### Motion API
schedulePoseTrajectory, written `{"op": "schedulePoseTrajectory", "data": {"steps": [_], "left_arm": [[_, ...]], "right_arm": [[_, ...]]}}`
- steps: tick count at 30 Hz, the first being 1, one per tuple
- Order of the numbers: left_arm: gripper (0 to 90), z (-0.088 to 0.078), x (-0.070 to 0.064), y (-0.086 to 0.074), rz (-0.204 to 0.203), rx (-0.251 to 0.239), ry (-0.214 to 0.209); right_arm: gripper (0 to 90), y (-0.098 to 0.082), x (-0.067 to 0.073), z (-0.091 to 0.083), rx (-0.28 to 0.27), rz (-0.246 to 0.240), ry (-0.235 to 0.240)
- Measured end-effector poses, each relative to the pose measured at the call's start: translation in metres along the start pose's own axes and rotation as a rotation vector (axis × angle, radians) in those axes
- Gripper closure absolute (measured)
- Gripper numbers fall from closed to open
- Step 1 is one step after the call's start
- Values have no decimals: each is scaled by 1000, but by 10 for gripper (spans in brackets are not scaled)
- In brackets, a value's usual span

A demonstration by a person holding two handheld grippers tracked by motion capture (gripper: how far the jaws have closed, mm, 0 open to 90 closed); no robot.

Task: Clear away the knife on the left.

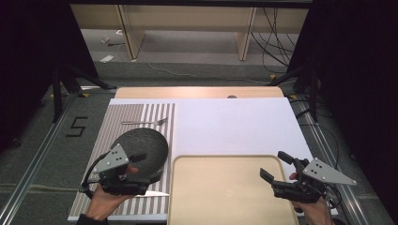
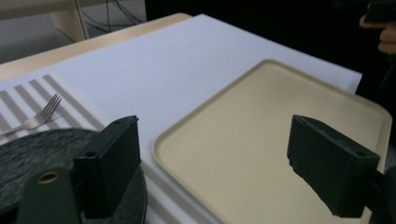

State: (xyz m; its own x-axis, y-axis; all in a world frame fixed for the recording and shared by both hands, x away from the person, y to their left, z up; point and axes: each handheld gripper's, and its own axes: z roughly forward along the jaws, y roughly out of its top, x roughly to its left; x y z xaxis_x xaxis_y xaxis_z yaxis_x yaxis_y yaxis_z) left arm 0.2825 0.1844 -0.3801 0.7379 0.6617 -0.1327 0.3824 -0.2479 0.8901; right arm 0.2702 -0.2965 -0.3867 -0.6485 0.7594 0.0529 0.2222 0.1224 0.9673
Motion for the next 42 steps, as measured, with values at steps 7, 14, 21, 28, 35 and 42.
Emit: {"op": "schedulePoseTrajectory", "data": {"steps": [7, 14, 21, 28, 35, 42], "left_arm": [[183, -16, 16, -7, -33, 67, 30], [181, -27, 27, -14, 2, 189, 79], [194, -21, 34, -28, 2, 376, 53], [218, -13, 39, -39, 21, 559, 65], [273, -2, 49, -54, 39, 712, 91], [338, 10, 57, -60, 43, 809, 76]], "right_arm": [[159, 0, 0, 1, -1, 8, -2], [160, 0, 0, 0, 3, 8, 0], [160, 0, 1, 2, 5, 8, 4], [162, 0, 1, 1, 9, 5, 6], [162, 0, 1, 1, 9, 2, 7], [162, 0, 1, 2, 10, 3, 7]]}}
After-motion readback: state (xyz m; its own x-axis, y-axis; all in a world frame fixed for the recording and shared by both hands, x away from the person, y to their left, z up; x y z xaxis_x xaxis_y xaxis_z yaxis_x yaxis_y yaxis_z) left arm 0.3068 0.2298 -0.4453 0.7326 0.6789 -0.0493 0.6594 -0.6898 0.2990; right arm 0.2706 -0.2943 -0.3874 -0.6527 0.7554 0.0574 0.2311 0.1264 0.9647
